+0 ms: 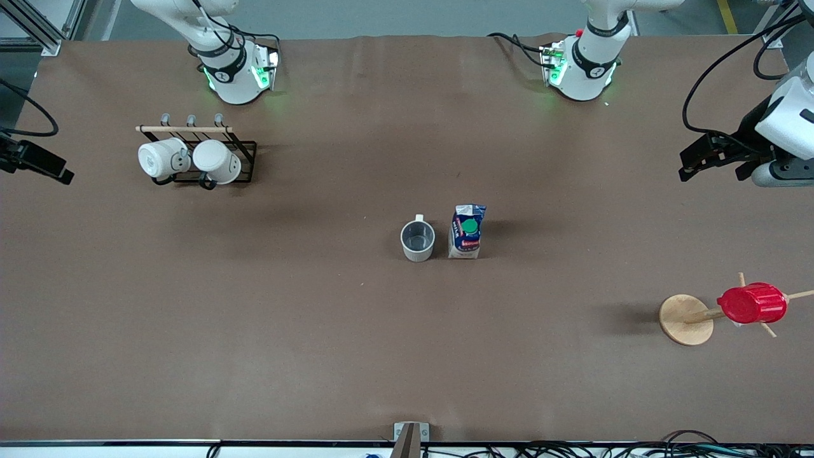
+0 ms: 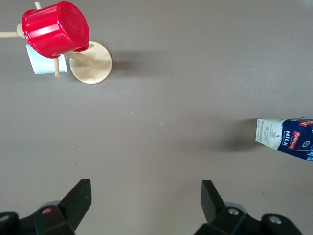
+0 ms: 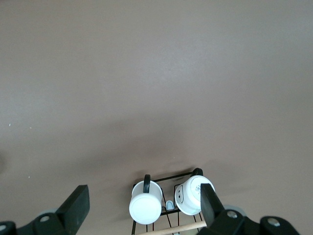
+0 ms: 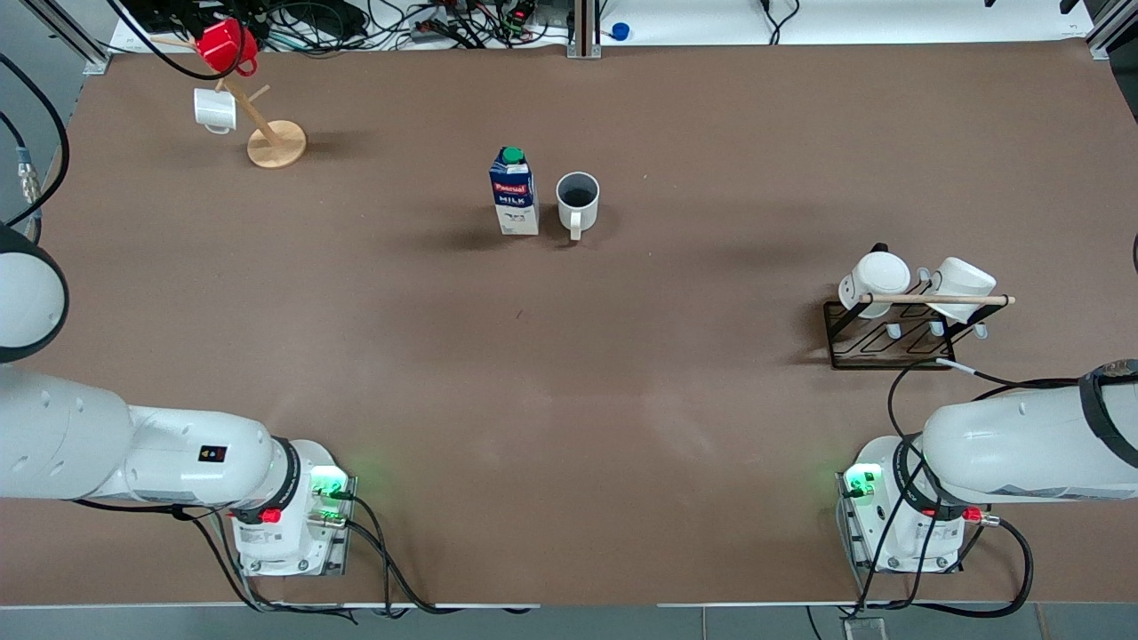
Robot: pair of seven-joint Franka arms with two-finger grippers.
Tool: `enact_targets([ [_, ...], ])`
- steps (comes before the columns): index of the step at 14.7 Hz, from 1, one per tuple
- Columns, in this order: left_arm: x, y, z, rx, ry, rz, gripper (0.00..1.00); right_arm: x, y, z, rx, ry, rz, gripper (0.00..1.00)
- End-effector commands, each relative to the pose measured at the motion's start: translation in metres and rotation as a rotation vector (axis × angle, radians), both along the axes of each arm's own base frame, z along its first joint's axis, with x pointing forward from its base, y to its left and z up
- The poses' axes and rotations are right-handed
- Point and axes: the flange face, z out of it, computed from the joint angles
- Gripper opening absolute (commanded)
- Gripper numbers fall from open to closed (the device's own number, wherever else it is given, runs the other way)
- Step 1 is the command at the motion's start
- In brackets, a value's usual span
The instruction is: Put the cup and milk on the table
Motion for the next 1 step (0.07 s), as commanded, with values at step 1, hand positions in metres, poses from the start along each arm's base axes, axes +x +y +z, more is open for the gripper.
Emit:
enact_targets([
  [1, -0.0054, 0.0007, 0.0042, 0.0, 0.001, 0.01, 0.99, -0.0056, -0.0015, 0.0023, 0.012, -0.01, 0.006, 1.0],
])
